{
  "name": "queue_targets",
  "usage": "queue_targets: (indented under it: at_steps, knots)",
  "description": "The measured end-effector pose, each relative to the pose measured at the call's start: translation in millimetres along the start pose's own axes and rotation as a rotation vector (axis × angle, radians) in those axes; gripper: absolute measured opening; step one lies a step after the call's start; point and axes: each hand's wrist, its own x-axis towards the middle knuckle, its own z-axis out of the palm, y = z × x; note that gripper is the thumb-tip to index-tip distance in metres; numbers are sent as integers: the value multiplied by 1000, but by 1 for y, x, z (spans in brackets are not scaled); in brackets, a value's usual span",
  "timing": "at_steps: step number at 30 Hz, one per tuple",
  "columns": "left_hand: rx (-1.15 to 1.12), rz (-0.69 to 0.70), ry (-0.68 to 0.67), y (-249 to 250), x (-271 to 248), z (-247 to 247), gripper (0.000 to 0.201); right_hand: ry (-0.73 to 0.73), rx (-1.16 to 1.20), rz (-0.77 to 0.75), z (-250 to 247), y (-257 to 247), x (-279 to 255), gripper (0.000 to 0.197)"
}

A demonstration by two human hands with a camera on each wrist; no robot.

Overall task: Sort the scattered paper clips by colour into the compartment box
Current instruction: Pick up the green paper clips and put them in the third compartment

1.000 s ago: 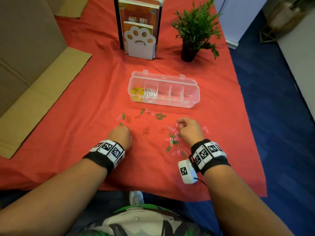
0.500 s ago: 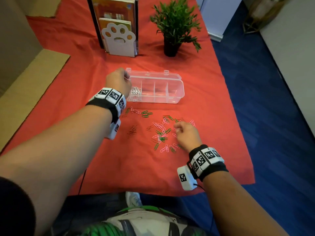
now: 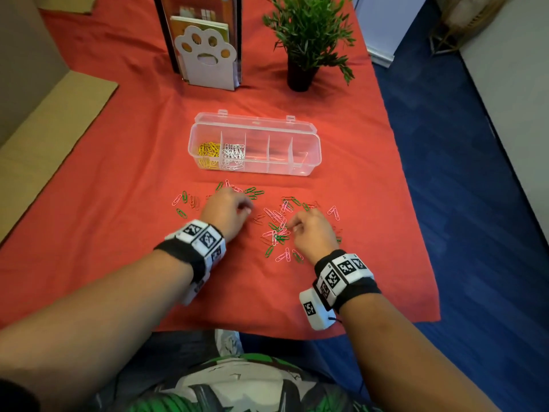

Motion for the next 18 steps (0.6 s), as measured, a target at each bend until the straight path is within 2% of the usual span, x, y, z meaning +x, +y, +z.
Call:
queue_targets:
  at_steps: [3, 5, 8, 12, 15, 18]
  knots:
    - [19, 86, -185, 5, -20, 21, 24, -125, -46, -69, 6, -1, -4, 30]
    - [61, 134, -255, 6, -28, 30, 28, -83, -59, -75, 9, 3, -6, 32]
    - [141, 120, -226, 4, -31, 32, 26, 9, -46, -24, 6, 14, -6, 42]
    - [209, 57, -155, 1, -29, 25, 19, 29, -32, 10, 0, 19, -6, 26]
    - [175, 68, -136, 7, -27, 26, 17, 23, -35, -67, 8, 15, -11, 19]
    - [161, 120, -161, 15, -26, 32, 19, -24, -113, -169, 21, 11, -20, 27]
